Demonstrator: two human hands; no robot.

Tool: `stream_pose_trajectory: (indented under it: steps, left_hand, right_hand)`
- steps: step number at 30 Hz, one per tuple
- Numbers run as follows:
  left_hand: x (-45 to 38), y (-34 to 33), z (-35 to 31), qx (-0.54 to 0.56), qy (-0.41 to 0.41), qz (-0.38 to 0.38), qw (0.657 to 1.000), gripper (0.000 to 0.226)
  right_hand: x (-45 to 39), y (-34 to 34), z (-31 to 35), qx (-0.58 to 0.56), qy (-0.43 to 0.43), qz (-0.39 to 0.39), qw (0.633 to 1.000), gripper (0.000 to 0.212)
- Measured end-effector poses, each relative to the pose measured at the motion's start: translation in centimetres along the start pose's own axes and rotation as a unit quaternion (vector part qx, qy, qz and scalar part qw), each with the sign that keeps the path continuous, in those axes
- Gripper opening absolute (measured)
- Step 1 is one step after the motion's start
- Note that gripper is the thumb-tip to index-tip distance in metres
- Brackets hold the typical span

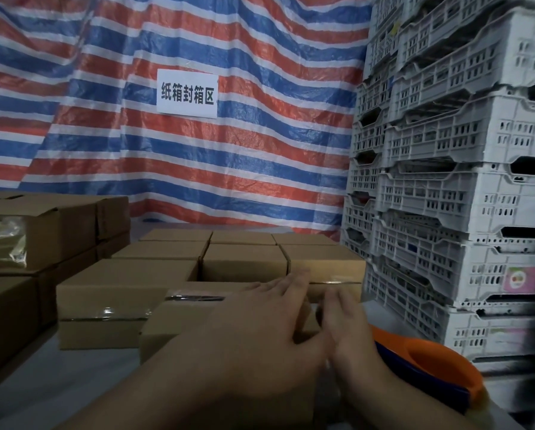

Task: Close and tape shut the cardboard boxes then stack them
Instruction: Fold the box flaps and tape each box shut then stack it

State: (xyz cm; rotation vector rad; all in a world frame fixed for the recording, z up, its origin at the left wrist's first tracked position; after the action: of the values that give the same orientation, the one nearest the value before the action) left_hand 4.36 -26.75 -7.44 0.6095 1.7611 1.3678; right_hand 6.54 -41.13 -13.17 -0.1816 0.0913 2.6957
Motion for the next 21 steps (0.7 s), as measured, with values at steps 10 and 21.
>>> stream_pose_trajectory:
  steps: [10, 21]
  left_hand:
    - [0.7, 1.4, 2.0, 0.323, 0.080, -0.095, 0.938, 0.031]
    - [7.2, 3.9, 6.2, 0.333, 0.187, -0.344, 0.858, 0.054]
  right_hand:
    - [0.8, -3.4, 2.7, -0.168, -0.067, 0.135, 0.974, 0.049]
    - [4.4, 0.3, 1.0, -0.027, 0.026, 0.216, 0.976, 0.049]
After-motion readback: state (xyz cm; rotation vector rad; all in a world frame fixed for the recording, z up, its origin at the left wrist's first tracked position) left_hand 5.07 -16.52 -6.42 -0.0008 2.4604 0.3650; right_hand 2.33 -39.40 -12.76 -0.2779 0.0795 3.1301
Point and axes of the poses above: each hand's wrist, its own x-axis away from the middle knuckle, its own y-axis out of the back of the hand, z = x × y, the point moved 4 cm from there along -x, towards the middle knuckle, and after that the axes turned 7 degrees about -y, right-handed, at the moved point
